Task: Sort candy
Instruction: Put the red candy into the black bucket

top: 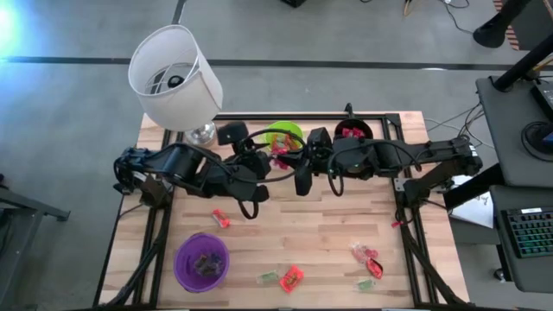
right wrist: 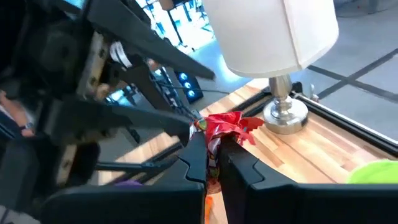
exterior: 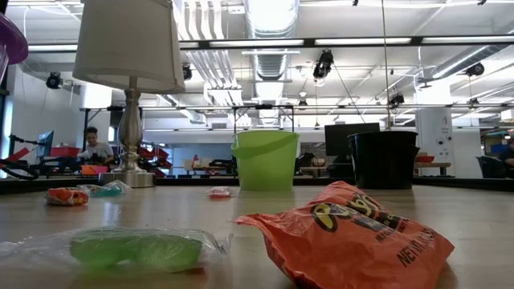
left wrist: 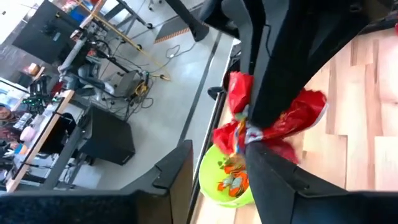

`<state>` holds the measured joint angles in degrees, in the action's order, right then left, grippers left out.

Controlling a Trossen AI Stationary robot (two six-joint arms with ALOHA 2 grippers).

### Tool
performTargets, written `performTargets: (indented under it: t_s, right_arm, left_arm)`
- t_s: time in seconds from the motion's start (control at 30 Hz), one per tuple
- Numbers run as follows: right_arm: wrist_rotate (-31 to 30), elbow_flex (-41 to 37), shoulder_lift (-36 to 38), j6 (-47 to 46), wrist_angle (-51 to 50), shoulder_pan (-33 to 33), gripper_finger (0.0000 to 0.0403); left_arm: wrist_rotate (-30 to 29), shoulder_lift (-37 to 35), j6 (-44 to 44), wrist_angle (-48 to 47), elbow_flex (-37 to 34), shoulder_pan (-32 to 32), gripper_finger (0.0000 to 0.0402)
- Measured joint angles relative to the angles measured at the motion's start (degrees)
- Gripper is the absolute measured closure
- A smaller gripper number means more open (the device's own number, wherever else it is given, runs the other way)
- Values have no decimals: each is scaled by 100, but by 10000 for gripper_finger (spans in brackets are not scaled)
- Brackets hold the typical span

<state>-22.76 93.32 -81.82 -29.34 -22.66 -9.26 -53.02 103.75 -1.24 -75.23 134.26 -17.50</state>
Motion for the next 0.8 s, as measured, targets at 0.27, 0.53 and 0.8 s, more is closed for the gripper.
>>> performTargets:
  t_s: [0.27, 0.53, 0.8]
  right_arm:
    - [-227, -25, 145, -68, -891, 61, 391]
    - [-270, -20, 249, -427, -2332, 414, 391]
    - [-275, -20, 269, -649, -3708, 1111, 391]
  left_arm:
    - [-138, -137, 31, -289, 17, 13, 275]
    - [-90, -389, 342, -984, 15, 9, 275]
    - [-43, -565, 683, -1470, 9, 9, 275]
